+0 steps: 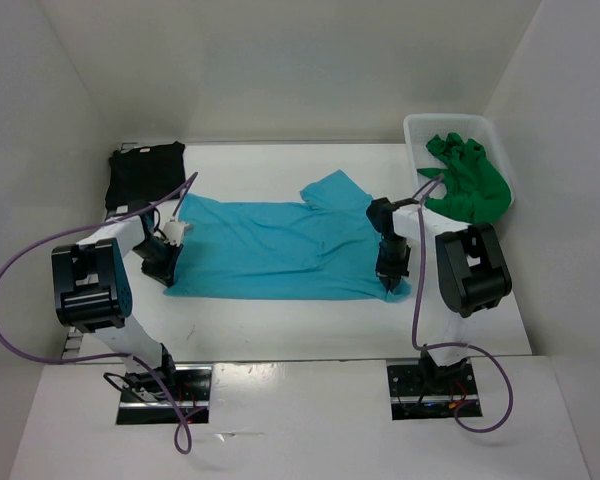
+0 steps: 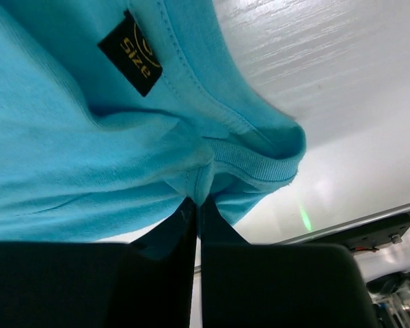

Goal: Fold and stack the t-shirts
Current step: Fold the flattened tshirt in 1/3 of the way

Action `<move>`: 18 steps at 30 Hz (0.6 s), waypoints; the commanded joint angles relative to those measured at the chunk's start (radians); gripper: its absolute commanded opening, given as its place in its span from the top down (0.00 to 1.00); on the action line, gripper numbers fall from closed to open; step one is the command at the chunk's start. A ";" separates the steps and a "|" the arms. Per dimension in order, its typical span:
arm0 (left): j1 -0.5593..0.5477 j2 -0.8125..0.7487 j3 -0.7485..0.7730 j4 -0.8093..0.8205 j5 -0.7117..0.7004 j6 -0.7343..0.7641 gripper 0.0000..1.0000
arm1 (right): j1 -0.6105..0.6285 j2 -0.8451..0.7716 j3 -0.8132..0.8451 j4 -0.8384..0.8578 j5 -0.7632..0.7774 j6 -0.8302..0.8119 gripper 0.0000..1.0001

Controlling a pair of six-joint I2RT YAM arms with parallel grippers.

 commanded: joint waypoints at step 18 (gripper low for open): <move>-0.006 0.043 -0.101 0.084 -0.124 0.020 1.00 | -0.095 0.030 0.123 0.025 0.140 -0.017 1.00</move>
